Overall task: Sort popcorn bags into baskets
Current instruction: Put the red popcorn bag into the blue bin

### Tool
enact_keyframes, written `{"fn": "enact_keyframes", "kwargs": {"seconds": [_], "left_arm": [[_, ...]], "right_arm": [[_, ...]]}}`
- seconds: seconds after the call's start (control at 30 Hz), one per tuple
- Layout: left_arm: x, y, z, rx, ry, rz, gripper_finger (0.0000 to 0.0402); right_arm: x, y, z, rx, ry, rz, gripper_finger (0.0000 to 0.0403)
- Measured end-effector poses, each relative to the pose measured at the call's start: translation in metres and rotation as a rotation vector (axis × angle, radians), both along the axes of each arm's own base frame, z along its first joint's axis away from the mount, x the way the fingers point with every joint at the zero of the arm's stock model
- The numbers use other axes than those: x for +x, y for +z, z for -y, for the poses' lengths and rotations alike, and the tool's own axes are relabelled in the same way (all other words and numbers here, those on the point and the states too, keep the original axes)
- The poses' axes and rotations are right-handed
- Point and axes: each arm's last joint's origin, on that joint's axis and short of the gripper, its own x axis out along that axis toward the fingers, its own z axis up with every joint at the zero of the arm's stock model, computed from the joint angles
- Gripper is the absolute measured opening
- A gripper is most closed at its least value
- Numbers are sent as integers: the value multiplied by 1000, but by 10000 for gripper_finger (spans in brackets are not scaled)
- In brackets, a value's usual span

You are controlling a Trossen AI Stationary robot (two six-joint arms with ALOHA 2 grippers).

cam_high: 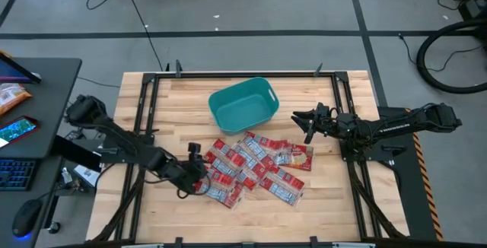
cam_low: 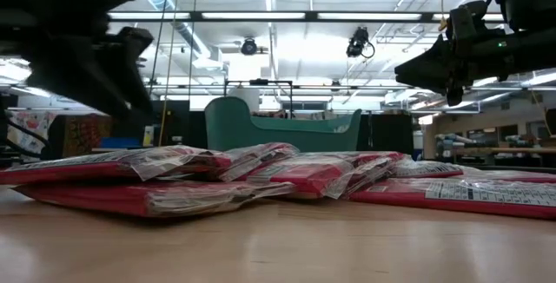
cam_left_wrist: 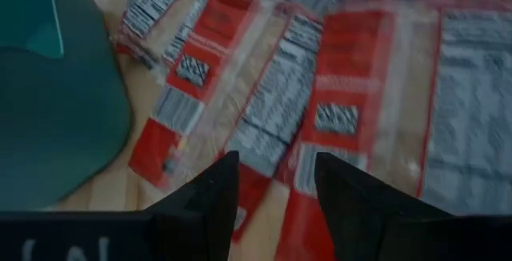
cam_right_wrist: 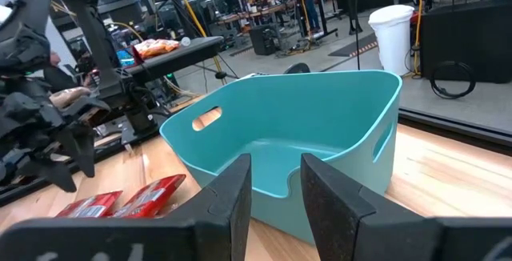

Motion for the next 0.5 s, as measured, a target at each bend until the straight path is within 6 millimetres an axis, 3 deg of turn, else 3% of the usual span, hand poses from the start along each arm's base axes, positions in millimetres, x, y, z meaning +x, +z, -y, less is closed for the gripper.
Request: {"fn": "enact_keyframes", "kwargs": {"seconds": [0.2,0.5], "left_arm": [[25,8,11,-187,-81,-155,170],[25,-4,41,-142,-150,-243,199]], "right_arm": [[0,0,0,0,0,0,115],[0,0,0,0,0,0,115]]}}
